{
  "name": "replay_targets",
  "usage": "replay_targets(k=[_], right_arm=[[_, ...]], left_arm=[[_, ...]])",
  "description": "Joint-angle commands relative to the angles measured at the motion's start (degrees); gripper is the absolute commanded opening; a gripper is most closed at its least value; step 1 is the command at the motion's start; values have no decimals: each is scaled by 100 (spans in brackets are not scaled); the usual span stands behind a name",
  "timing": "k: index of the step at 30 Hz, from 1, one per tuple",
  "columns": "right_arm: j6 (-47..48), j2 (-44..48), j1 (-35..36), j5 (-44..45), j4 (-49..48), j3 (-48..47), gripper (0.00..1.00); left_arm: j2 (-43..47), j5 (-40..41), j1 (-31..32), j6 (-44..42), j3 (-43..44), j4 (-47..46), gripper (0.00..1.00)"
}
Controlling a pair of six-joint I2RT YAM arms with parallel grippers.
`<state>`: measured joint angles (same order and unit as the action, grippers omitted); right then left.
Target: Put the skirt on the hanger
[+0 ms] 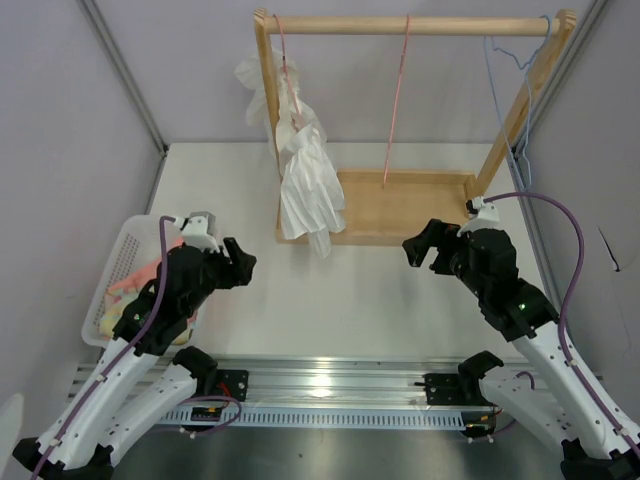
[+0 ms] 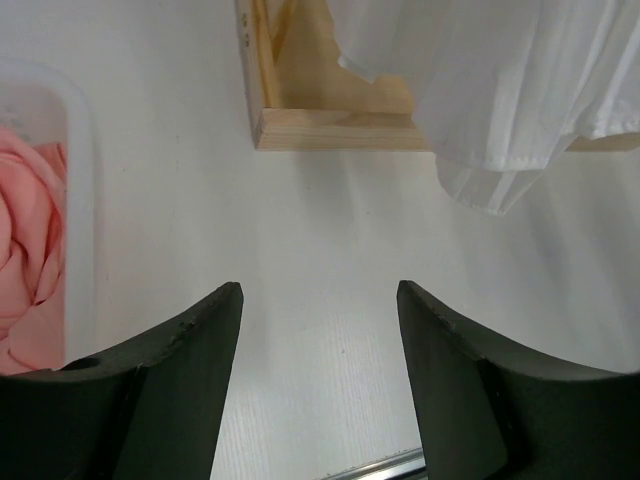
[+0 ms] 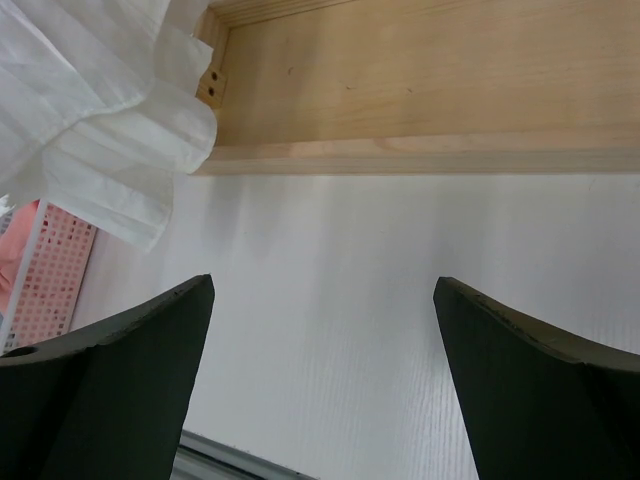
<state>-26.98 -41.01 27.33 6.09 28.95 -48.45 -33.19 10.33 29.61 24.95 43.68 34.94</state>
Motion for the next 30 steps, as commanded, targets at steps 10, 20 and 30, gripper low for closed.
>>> replay_targets(k=[10, 20, 30], right_arm=[[-35, -117, -26, -283, 5, 37, 99], [-88, -126, -17, -407, -21, 265, 100], [-114, -100, -17, -477, -39, 345, 100]], left_arm=[[-530, 2772, -148, 1512, 624, 1691, 78], [-944, 2291, -1474, 2611, 204, 1973, 70], [-1137, 1516, -2381, 3015, -667, 1340, 62]])
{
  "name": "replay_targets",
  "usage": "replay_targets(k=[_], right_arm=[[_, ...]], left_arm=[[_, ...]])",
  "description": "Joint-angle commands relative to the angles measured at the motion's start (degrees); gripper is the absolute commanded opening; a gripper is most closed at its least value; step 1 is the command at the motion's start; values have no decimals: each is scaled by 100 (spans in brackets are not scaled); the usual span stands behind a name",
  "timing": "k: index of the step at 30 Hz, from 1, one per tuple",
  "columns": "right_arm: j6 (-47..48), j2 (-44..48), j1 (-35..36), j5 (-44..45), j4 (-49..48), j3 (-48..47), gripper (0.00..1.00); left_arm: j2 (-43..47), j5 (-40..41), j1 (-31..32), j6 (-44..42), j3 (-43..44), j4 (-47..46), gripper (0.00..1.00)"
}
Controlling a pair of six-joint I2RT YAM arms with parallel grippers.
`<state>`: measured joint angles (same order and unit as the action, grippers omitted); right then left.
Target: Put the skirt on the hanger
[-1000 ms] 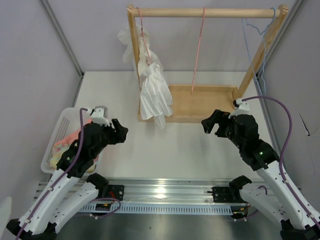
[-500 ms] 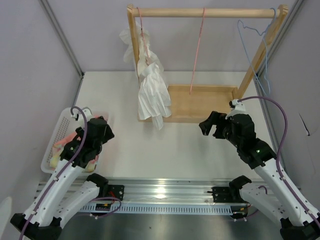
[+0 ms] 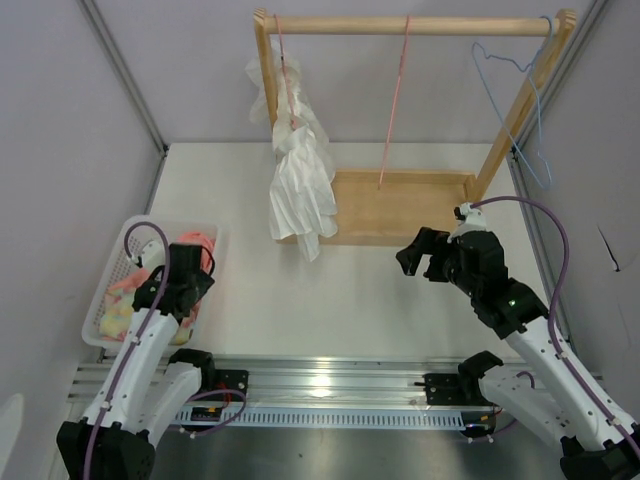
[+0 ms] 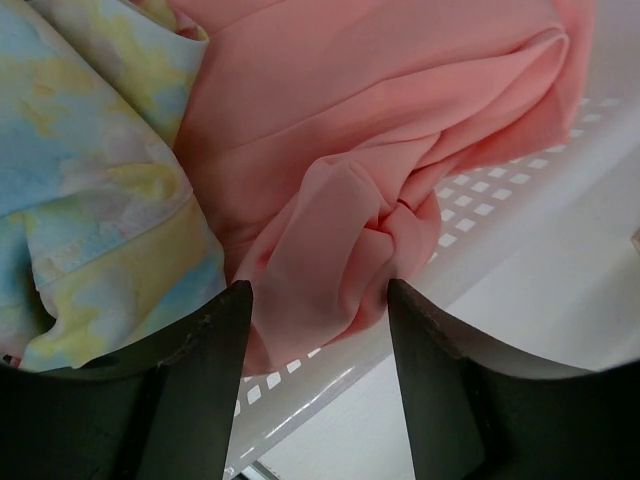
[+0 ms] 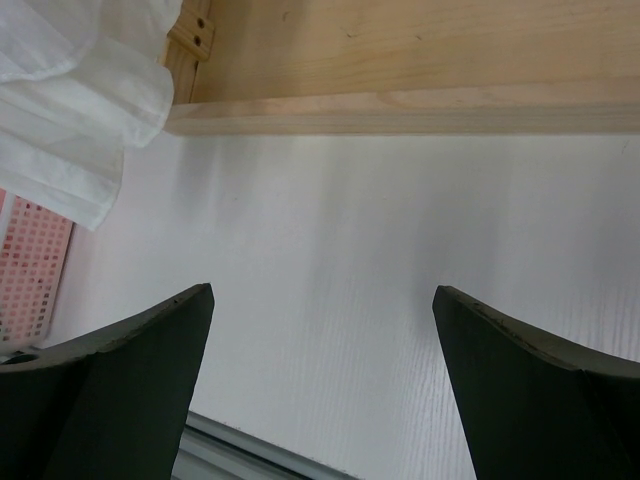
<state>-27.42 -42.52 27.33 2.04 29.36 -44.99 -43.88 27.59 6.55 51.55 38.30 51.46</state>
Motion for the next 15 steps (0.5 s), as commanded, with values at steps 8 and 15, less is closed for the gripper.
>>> replay_targets(k=[8, 15], right_arm=[[-114, -10, -26, -143, -159, 87, 99], [-114, -142, -26, -371, -273, -18, 100]], left_arm=[[-349, -211, -215, 181, 106, -664, 14], [-376, -219, -259, -1266, 1494, -1067, 0]])
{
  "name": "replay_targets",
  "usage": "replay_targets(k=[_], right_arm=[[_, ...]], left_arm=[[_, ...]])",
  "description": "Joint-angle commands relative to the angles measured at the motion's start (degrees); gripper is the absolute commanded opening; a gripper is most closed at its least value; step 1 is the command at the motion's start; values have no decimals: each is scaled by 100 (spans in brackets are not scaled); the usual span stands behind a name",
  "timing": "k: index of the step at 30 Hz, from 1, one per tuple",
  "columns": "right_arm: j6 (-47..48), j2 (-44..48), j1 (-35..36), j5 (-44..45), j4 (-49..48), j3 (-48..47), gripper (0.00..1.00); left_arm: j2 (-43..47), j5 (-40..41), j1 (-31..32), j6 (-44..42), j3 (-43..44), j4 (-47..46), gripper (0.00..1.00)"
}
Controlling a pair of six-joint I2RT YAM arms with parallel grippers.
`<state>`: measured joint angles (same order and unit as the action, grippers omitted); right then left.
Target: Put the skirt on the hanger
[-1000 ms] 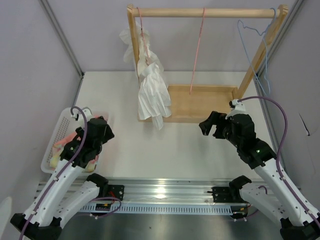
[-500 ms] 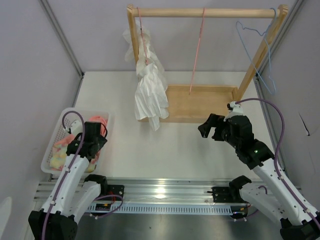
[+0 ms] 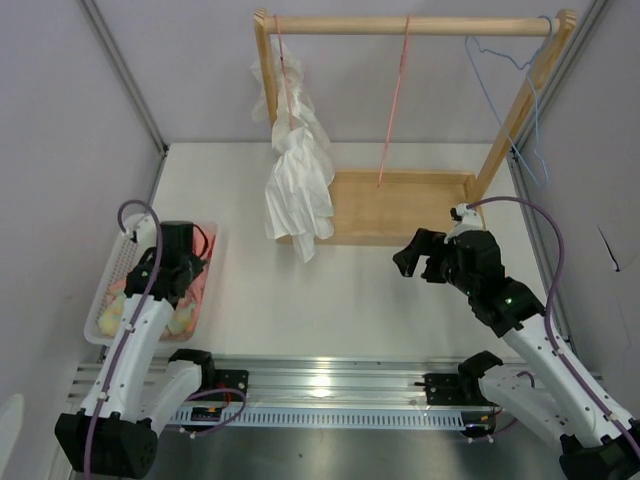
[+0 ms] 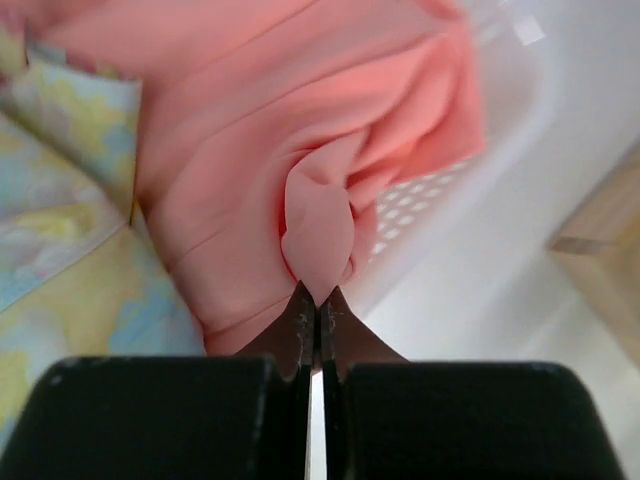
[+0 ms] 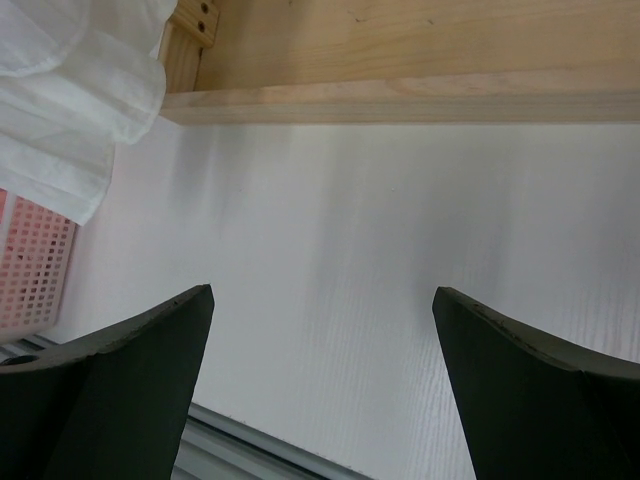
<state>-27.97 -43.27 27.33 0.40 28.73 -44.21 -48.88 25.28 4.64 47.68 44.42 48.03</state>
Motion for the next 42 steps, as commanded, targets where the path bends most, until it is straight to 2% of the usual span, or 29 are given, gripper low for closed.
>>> replay_targets(k=[1, 6, 9, 15, 21, 27, 34, 37, 42], right_arm=[[-42, -103, -17, -216, -201, -132, 99], [-16, -217, -17, -251, -289, -255, 99], [-7, -348, -26, -260, -272, -343, 99], [37, -489, -17, -339, -298, -457, 99], [63, -648, -17, -348, -333, -528, 99], [72, -832, -17, -392, -386, -580, 99], [81, -885, -17, -313, -421, -668, 99], [98, -920, -9, -295, -395, -712, 99], [107, -868, -9, -199, -395, -686, 99]], left_arm=[[107, -23, -78, -1083, 1188, -951, 0], [-270, -206, -87, -2060, 2716, -1208, 0], [-376, -418, -87, -2438, 3236, -1489, 0], [-254, -646, -87, -2860, 3591, -2164, 0], [124, -1928, -78, -3168, 3442, -3307, 0], [300, -2949, -78, -3160, 3704, -4143, 0], [186, -4047, -78, -2581, 4241, -4188, 0], [72, -4609, -78, -2413, 4601, -3907, 0], [221, -5410, -78, -1974, 4304, -3845, 0]])
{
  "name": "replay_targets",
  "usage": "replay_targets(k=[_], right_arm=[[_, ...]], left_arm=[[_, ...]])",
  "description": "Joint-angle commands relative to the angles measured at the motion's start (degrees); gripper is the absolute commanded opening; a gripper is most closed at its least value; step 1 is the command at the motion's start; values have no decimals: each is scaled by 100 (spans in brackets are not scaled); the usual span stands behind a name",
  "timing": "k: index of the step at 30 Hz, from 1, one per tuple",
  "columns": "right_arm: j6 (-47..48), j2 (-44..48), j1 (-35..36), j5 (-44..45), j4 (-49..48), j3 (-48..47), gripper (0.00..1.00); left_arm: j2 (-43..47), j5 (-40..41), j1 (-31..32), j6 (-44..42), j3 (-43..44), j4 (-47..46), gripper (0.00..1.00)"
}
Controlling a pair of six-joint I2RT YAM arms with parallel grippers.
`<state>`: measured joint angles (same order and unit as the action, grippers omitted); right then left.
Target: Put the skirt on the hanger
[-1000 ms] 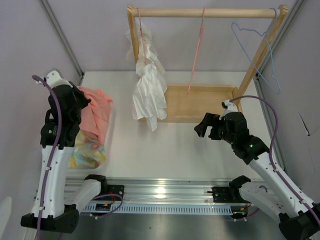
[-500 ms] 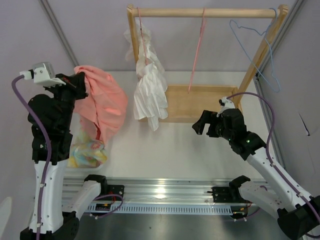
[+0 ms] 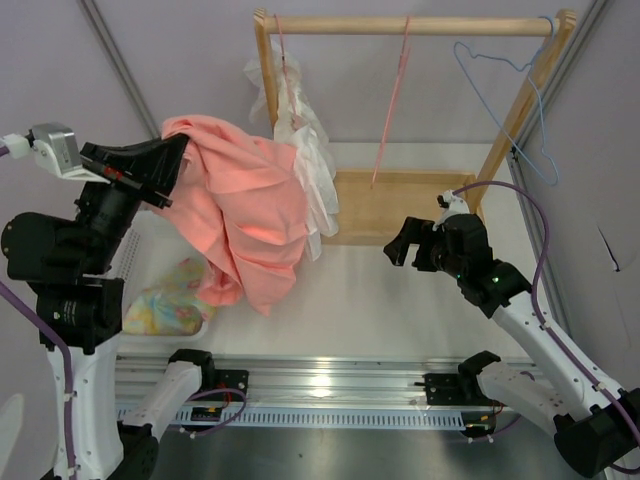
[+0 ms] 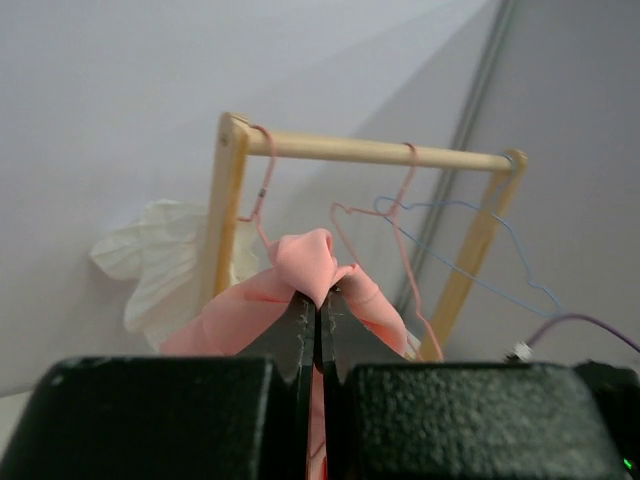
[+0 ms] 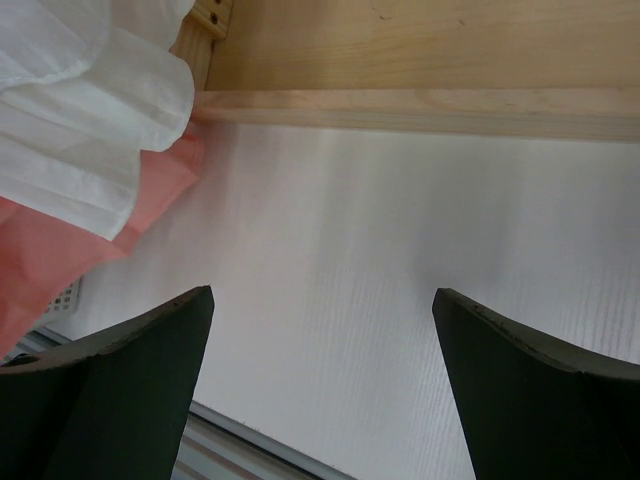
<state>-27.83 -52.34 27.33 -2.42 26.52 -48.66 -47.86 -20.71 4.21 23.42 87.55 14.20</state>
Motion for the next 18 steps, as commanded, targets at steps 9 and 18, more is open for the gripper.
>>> replay_targets(k=[9, 18], right_arm=[[85, 66, -17, 145, -174, -222, 100], [-117, -5, -9, -417, -332, -258, 99]], left_arm=[[593, -1928, 833, 778, -1423, -831, 0], [-284, -663, 3163, -206, -1504, -655, 0]])
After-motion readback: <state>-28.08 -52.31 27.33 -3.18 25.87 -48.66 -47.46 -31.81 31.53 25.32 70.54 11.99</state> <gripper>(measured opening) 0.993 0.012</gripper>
